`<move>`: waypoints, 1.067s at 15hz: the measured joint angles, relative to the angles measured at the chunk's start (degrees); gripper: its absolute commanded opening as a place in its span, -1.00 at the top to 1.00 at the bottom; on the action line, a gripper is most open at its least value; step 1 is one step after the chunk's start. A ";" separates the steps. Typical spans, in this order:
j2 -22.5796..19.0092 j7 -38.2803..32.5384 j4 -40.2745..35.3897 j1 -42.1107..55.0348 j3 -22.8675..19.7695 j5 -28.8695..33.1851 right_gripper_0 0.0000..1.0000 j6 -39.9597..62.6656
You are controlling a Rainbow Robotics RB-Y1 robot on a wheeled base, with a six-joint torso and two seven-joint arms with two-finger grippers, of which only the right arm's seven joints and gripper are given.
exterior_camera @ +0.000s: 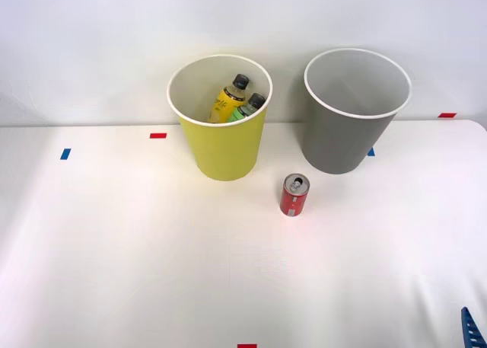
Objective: Put cans in the gray bin, plastic bottles in the light green bin
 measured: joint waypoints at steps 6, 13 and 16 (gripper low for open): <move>0.00 0.00 0.00 0.00 0.00 0.00 -0.92 0.00; 0.00 0.00 0.00 0.00 0.00 0.00 -0.91 0.00; 0.00 0.00 0.00 0.00 0.00 0.00 -0.92 0.00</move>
